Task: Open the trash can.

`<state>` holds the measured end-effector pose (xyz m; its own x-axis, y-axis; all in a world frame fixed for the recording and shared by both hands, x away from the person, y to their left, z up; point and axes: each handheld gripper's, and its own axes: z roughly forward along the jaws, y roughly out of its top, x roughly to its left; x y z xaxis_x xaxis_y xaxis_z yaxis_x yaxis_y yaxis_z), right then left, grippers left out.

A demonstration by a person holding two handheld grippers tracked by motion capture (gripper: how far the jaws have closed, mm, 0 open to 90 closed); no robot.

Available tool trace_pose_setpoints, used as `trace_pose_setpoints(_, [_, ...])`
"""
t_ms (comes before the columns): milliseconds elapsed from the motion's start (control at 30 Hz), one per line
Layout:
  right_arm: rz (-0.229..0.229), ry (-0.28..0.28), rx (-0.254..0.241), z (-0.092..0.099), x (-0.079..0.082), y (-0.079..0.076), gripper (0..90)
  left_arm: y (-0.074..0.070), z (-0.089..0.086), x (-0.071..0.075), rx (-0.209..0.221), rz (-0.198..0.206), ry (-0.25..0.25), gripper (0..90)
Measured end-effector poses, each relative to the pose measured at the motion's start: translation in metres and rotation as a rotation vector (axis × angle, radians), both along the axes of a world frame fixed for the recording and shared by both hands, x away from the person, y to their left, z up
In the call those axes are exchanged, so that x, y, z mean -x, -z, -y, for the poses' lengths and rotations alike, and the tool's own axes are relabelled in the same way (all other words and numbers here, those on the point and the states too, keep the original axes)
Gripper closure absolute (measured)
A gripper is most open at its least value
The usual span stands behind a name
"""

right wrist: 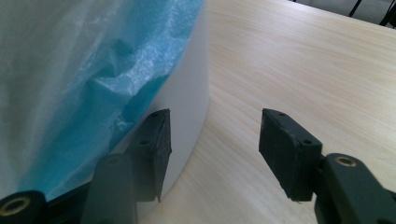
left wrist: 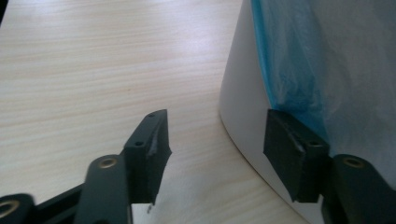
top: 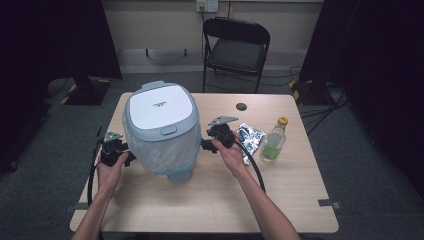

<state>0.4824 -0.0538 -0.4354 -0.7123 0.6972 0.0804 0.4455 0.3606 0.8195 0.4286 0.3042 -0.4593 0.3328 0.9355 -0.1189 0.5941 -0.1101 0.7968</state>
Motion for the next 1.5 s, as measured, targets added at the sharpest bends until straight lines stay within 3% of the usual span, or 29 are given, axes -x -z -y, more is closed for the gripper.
trace_pose_setpoints(67, [0.009, -0.008, 0.010, 0.003, 0.004, -0.002, 45.8, -0.001, 0.004, -0.004, -0.014, 0.000, 0.010, 46.2])
trace_pose_setpoints(133, [-0.006, -0.019, 0.006, 0.006, 0.007, -0.004, 45.8, -0.004, 0.007, -0.010, -0.016, -0.024, 0.015, 46.8])
trace_pose_setpoints(167, [-0.018, -0.032, 0.009, 0.011, 0.008, -0.004, 43.5, -0.005, 0.013, -0.015, -0.038, -0.020, 0.016, 49.9])
trace_pose_setpoints(267, [-0.015, -0.030, 0.017, 0.013, 0.010, -0.005, 42.6, -0.006, 0.016, -0.020, -0.039, -0.022, 0.018, 50.0])
trace_pose_setpoints(400, [0.000, -0.023, 0.032, 0.018, 0.015, -0.005, 38.4, -0.004, 0.018, -0.025, -0.029, -0.013, 0.026, 46.9])
trace_pose_setpoints(467, [0.009, -0.019, 0.044, 0.019, 0.016, -0.007, 30.4, -0.004, 0.015, -0.027, -0.028, -0.025, 0.031, 42.7])
trace_pose_setpoints(567, [0.012, 0.018, 0.073, 0.022, 0.013, -0.006, 29.9, -0.005, 0.009, -0.029, -0.008, -0.029, 0.044, 35.3])
trace_pose_setpoints(667, [-0.011, 0.073, 0.082, 0.030, 0.007, -0.001, 29.9, -0.005, 0.003, -0.028, -0.042, -0.027, 0.025, 34.5])
trace_pose_setpoints(733, [-0.003, 0.123, 0.081, 0.034, 0.001, 0.000, 29.7, -0.004, -0.002, -0.030, -0.015, -0.028, 0.016, 34.1])
trace_pose_setpoints(833, [0.020, 0.182, 0.051, 0.036, -0.007, -0.002, 28.5, -0.004, -0.003, -0.033, 0.003, -0.017, -0.012, 34.1])
trace_pose_setpoints(900, [0.042, 0.195, 0.015, 0.032, -0.015, -0.004, 26.8, -0.008, 0.003, -0.040, 0.003, -0.018, 0.011, 34.1])
trace_pose_setpoints(933, [0.042, 0.195, 0.015, 0.032, -0.015, -0.004, 26.8, -0.008, 0.003, -0.040, 0.003, -0.018, 0.011, 33.8])
trace_pose_setpoints(1000, [0.031, 0.183, -0.012, 0.027, -0.019, -0.005, 26.5, -0.013, 0.006, -0.042, 0.026, 0.023, 0.037, 33.1])
trace_pose_setpoints(1167, [0.020, 0.153, -0.034, 0.013, -0.025, 0.003, 26.2, -0.010, 0.006, -0.046, 0.073, 0.004, 0.047, 39.2])
trace_pose_setpoints(1267, [0.029, 0.147, -0.034, 0.007, -0.023, 0.007, 33.0, -0.012, 0.009, -0.044, 0.067, 0.009, 0.066, 49.3])
trace_pose_setpoints(1333, [0.018, 0.132, -0.047, 0.008, -0.024, 0.007, 36.6, -0.012, 0.009, -0.044, 0.087, -0.001, 0.086, 54.7])
trace_pose_setpoints(1367, [0.005, 0.110, -0.047, 0.010, -0.023, 0.005, 44.8, -0.012, 0.010, -0.043, 0.101, -0.006, 0.098, 55.5])
trace_pose_setpoints(1400, [0.004, 0.100, -0.046, 0.010, -0.023, 0.005, 47.4, -0.012, 0.010, -0.043, 0.101, -0.006, 0.098, 55.8])
trace_pose_setpoints(1467, [0.004, 0.093, -0.036, 0.011, -0.021, 0.003, 47.9, -0.011, 0.012, -0.041, 0.112, 0.000, 0.105, 57.6])
trace_pose_setpoints(1500, [0.000, 0.081, -0.027, 0.012, -0.019, 0.002, 52.5, -0.011, 0.016, -0.039, 0.119, 0.006, 0.111, 64.1])
